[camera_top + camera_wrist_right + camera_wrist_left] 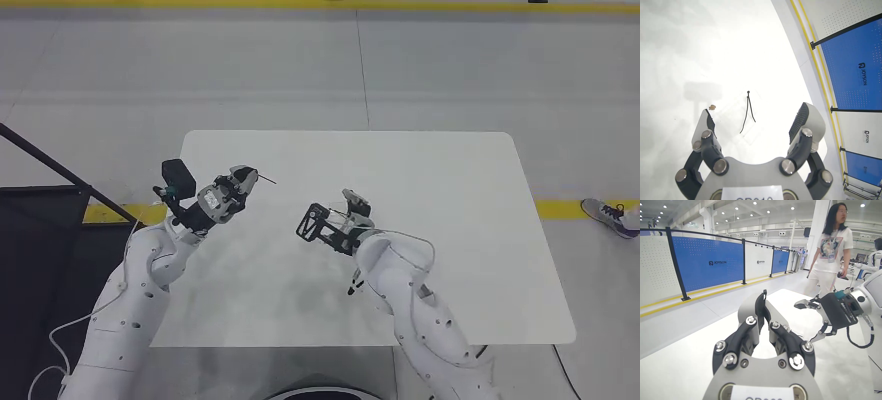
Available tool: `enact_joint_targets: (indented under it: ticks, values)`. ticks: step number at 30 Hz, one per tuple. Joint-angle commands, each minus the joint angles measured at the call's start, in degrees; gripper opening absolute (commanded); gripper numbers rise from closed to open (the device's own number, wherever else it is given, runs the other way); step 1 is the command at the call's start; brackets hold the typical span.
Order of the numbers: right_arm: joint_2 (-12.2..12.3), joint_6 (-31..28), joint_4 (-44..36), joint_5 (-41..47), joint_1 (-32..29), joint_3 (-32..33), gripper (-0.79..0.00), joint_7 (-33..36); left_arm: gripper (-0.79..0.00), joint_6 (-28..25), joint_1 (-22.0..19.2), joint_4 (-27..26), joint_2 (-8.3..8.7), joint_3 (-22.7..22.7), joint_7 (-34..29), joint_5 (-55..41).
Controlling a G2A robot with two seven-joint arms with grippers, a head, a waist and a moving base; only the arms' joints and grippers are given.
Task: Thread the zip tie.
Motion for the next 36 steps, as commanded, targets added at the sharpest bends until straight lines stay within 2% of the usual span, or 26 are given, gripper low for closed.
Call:
enact_joint_targets:
  ticks: [1,4,9,12,14,25,27,32,36]
  values:
    - [-0.31,1.96,0.22,1.47,0.37,-0.50,0.000,0.04,-0.785,0.00,0.00,0.00,0.00,0.00,0.00,0.00]
    - [-1.23,5.92,0.95,5.56,1.76,-1.71,0.000,2.68,-0.785,0.00,0.00,0.00,0.00,0.00,0.00,0.00]
    - [-3.42,13.81,4.48,12.79,5.79,-5.16,0.000,11.05,-0.785,0.00,0.00,0.00,0.00,0.00,0.00,0.00]
    - [-4.09,20.10,4.31,12.99,6.53,-5.14,0.000,15.89,-0.785,0.00,0.00,0.00,0.00,0.00,0.00,0.00]
    - [-4.78,23.11,7.58,14.37,8.54,-5.49,0.000,16.86,-0.785,0.00,0.00,0.00,0.00,0.00,0.00,0.00]
    - [-4.76,23.17,7.72,14.31,8.42,-5.43,0.000,16.63,-0.785,0.00,0.00,0.00,0.00,0.00,0.00,0.00]
    - [-4.88,24.61,8.50,13.62,8.26,-5.57,0.000,15.95,-0.785,0.00,0.00,0.00,0.00,0.00,0.00,0.00]
    - [-5.56,25.23,10.64,17.79,9.48,-5.25,0.000,15.52,-0.785,0.00,0.00,0.00,0.00,0.00,0.00,0.00]
    - [-6.45,29.42,12.23,18.44,10.83,-6.38,-0.215,17.80,-0.785,0.00,0.00,0.00,0.00,0.00,0.00,0.00]
